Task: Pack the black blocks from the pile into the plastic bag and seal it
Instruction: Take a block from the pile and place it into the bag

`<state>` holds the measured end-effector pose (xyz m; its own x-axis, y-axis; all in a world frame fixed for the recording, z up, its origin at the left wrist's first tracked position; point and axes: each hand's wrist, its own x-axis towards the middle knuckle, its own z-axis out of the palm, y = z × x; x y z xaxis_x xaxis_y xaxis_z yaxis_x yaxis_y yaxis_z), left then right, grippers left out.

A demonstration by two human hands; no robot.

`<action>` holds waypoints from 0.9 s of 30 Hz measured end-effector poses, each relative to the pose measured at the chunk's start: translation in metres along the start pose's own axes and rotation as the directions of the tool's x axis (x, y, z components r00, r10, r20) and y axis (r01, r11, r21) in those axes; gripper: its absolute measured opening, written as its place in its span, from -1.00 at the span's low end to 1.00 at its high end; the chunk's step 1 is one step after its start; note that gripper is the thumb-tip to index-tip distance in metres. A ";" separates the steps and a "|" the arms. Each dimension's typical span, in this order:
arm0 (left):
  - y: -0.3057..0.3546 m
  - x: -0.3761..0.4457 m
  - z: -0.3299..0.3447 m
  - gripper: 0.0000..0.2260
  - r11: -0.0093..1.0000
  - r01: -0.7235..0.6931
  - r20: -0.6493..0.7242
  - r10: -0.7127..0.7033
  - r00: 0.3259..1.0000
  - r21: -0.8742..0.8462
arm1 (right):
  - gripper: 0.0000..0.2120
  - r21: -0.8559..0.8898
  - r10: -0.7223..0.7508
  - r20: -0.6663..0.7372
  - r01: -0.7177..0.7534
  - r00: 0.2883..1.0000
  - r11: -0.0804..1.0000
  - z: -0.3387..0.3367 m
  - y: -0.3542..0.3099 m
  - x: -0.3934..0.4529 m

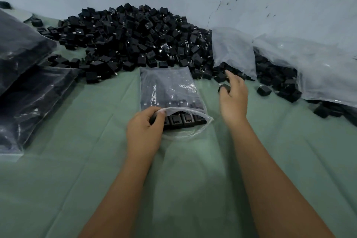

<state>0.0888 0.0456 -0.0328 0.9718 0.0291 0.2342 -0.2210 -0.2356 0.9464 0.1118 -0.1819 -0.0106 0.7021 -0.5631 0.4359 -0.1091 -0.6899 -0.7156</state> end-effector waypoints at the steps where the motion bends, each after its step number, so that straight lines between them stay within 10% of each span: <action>1: 0.000 0.000 0.000 -0.82 1.000 -0.010 0.001 0.010 1.000 0.008 | -0.48 -0.060 0.042 0.077 -0.038 0.996 0.997 0.003 0.009 0.008; 7: -0.002 0.002 0.000 -0.84 1.000 -0.003 -0.002 0.003 1.000 0.018 | -0.55 -0.451 0.136 0.305 0.017 0.942 0.892 0.022 0.034 0.016; 11: 0.001 0.002 0.000 -0.82 1.000 0.021 0.002 -0.021 1.000 -0.015 | -0.89 -0.302 0.003 0.110 0.030 0.994 0.953 0.019 0.028 0.008; 21: 0.004 -0.001 -0.001 -0.84 0.998 0.039 0.000 -0.039 0.999 -0.049 | -0.58 0.286 0.224 -0.139 -0.177 0.965 0.942 -0.001 -0.006 -0.058; 27: 0.004 -0.003 -0.001 -0.86 0.997 0.056 0.011 -0.055 0.998 -0.060 | -0.72 0.328 0.038 -0.249 0.047 0.968 0.944 0.000 -0.044 -0.100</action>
<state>0.0848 0.0450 -0.0294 0.9833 0.0312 0.1794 -0.1713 -0.1750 0.9695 0.0463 -0.0950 -0.0229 0.4995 -0.6849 0.5304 0.1608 -0.5283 -0.8337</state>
